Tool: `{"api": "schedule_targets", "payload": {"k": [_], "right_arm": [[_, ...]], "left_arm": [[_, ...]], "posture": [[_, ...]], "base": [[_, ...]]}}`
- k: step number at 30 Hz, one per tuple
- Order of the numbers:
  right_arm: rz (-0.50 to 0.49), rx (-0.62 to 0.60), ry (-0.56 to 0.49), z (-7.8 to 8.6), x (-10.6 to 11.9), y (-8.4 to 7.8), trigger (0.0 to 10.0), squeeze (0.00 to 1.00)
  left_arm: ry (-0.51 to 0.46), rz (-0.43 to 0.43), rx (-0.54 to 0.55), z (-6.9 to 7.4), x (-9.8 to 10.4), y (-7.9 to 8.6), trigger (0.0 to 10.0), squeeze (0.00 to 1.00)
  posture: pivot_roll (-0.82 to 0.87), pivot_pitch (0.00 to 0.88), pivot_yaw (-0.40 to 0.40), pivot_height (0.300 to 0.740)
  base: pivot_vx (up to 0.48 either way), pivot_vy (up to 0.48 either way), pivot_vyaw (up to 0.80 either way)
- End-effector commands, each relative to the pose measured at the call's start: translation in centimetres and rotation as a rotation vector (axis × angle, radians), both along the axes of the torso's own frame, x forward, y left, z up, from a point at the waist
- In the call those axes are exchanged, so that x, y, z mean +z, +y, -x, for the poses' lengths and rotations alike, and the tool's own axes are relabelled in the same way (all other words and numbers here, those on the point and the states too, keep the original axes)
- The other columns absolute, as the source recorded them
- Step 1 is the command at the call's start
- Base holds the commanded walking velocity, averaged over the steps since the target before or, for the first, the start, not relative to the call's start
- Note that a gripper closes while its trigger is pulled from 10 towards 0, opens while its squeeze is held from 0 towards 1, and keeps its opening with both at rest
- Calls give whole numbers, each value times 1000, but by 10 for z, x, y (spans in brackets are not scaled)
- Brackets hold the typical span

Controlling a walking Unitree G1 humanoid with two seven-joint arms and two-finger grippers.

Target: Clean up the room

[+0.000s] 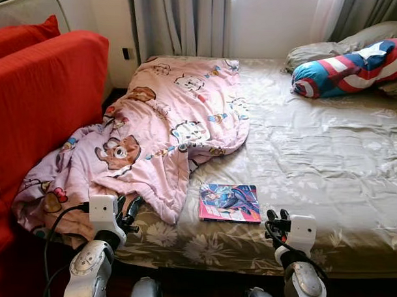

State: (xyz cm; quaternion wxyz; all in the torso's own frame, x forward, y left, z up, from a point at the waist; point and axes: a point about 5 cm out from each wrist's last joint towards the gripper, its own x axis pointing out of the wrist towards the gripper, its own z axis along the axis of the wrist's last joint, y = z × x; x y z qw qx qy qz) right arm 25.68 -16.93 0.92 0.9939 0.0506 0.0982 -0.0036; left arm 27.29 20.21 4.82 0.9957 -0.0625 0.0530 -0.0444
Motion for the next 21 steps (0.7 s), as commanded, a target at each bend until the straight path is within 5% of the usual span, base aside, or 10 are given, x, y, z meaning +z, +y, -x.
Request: {"api": "schedule_targets", "payload": {"k": [1,4,21], "right_arm": [[12,18,-1,0,0,1,10000,0],[8,18,-1,0,0,2,10000,0],[-4,8,6,0,-1,1,10000,0]], "left_arm": [[15,7,2,-1,-1,2,10000,0],[15,8,2,-1,-1,2,10000,0],[16,6,1,0,-1,2,10000,0]], "posture": [[-23,14,-1,629],[-23,14,-1,629],[-21,16,1,629]], "base": [[0,0,800],[80,0,723],[244,0,0]]}}
